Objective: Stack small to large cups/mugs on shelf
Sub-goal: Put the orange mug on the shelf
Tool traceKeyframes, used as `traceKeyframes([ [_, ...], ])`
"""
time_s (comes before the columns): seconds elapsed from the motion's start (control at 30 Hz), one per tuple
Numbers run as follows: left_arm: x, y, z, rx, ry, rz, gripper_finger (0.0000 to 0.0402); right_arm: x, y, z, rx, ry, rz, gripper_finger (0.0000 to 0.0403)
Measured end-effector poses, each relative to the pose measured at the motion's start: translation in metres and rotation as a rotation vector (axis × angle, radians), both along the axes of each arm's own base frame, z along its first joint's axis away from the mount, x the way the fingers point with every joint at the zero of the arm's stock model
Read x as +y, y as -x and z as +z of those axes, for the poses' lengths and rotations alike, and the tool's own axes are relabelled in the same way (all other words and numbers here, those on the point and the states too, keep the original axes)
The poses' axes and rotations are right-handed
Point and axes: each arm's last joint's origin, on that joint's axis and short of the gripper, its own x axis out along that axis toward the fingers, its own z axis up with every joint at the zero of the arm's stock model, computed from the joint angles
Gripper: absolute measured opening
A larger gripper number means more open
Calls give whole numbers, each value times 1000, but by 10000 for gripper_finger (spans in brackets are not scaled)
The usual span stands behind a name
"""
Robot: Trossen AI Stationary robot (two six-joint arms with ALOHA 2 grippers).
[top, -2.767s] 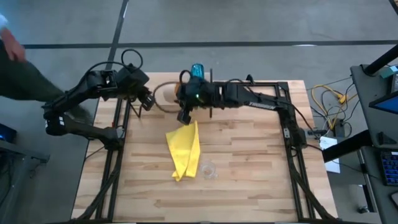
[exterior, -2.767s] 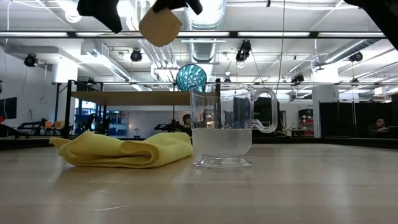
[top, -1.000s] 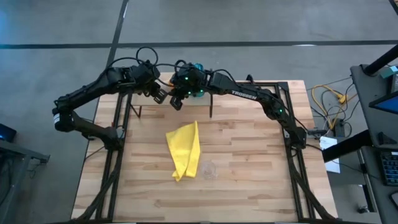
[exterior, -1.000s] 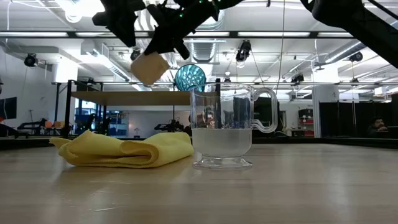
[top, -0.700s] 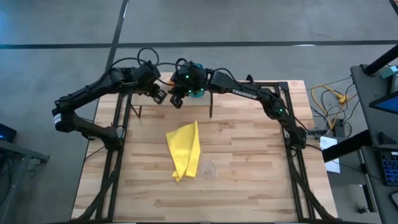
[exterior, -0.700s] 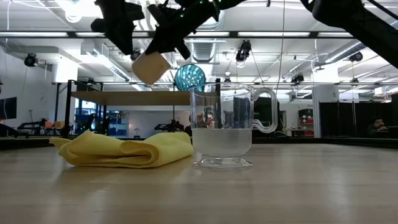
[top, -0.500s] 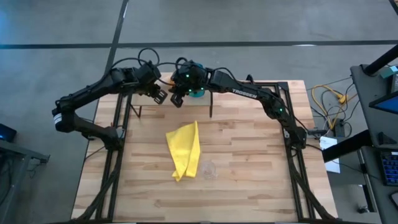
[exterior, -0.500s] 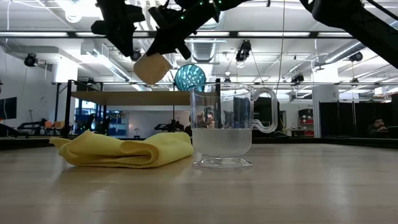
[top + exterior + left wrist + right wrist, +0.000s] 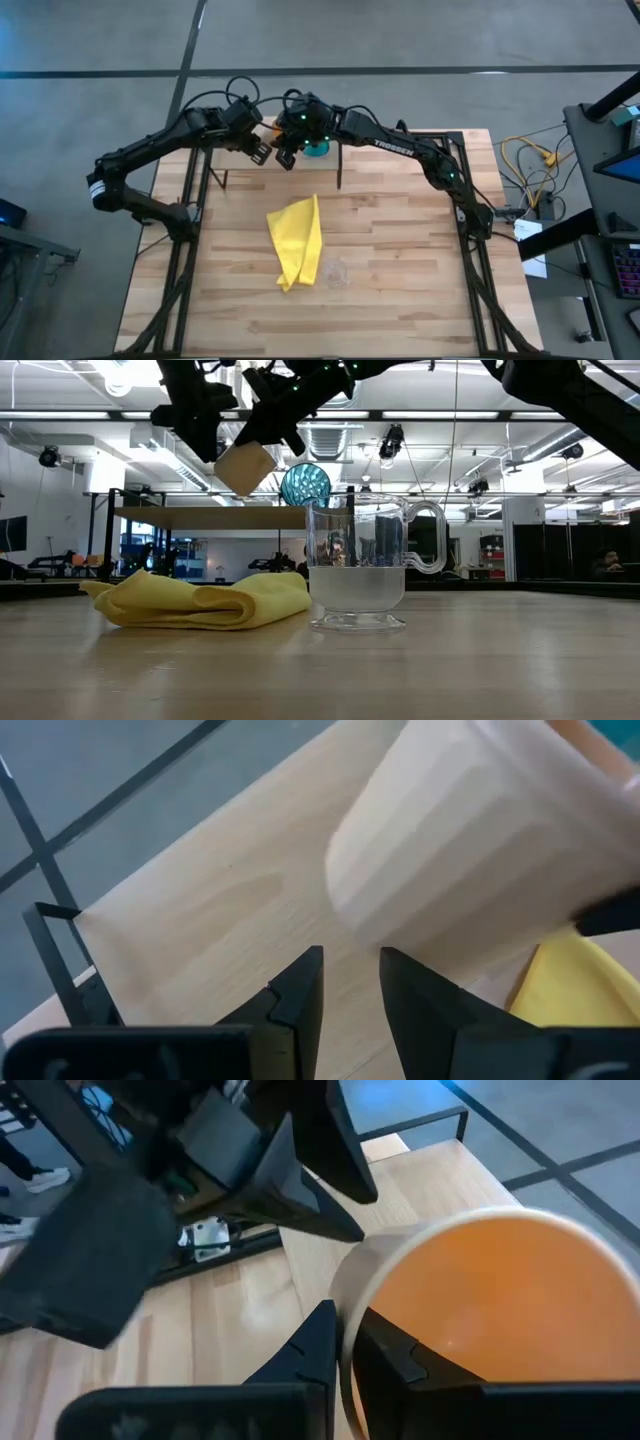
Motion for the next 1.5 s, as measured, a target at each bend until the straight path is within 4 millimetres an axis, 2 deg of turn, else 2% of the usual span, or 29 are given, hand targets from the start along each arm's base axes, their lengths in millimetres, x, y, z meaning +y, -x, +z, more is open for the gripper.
traceKeyframes([
  [0.17, 3, -1, -8, -3, 11, 7, 88, 0, 0, 0, 2, 4, 6, 27],
  [0.63, 8, -6, -10, -18, 5, 10, 88, -2, 1, -1, 5, 9, 2, 28],
  [0.93, 13, -8, -21, 21, 26, 7, 88, -5, -7, -17, 25, -15, -7, 28],
  [1.17, 18, -7, -29, 8, 43, 12, 88, -8, -8, -20, 28, -14, -15, 28],
  [1.5, 26, -5, -29, -25, 49, -4, 88, -14, -7, -19, 13, -29, -32, 29],
])
